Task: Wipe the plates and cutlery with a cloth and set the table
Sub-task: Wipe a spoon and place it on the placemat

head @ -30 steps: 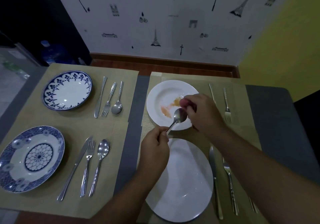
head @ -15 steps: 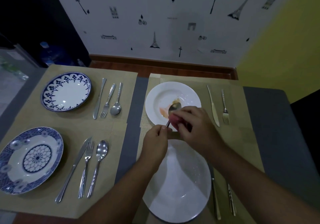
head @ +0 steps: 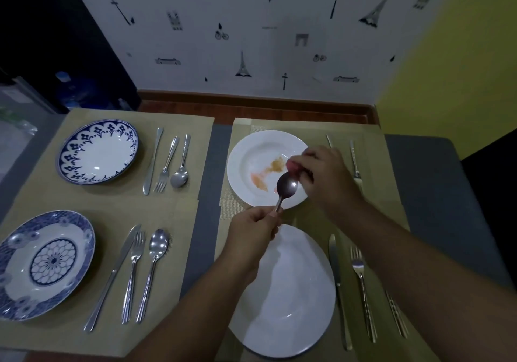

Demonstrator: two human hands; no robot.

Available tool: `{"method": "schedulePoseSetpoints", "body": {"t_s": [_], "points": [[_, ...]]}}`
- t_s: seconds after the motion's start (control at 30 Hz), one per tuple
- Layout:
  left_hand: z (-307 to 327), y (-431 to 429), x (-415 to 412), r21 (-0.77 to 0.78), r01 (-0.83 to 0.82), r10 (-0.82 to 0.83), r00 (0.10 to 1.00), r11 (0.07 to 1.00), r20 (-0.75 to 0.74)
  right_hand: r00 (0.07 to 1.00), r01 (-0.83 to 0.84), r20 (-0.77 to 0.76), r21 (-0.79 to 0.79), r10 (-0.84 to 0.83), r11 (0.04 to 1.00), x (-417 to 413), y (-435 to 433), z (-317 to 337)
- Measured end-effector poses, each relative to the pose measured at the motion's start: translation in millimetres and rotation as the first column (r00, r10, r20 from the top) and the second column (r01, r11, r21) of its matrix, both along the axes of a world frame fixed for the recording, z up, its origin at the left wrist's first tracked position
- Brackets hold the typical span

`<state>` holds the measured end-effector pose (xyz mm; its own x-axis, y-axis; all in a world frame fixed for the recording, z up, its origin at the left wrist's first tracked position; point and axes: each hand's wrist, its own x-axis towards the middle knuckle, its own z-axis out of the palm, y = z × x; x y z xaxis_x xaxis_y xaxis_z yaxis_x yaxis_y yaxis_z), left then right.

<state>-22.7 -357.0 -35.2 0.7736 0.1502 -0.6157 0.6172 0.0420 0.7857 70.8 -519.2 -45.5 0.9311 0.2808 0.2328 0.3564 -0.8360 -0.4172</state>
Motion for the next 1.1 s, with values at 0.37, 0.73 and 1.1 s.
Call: {"method": "schedulePoseSetpoints", "body": {"t_s": [0.37,0.73,1.1], "points": [[0,-16,71,0.634,0.424,-0.607,0.790,0.647,0.091,0.950,0.311,-0.077,0.138,-0.303,0.940,-17,-85,1],[10,-169,174,0.959,0.070,-0.962,-0.039,-0.273,-0.271,0.867,0.493,-0.171,0.150,-0.469,0.857,-55,-165,-22],[-56,-242,235,0.926,0.083,-0.926,-0.115,-0.369,-0.359,0.858,0.488,-0.283,0.184,-0.429,0.853,-31,-201,-49]]}}
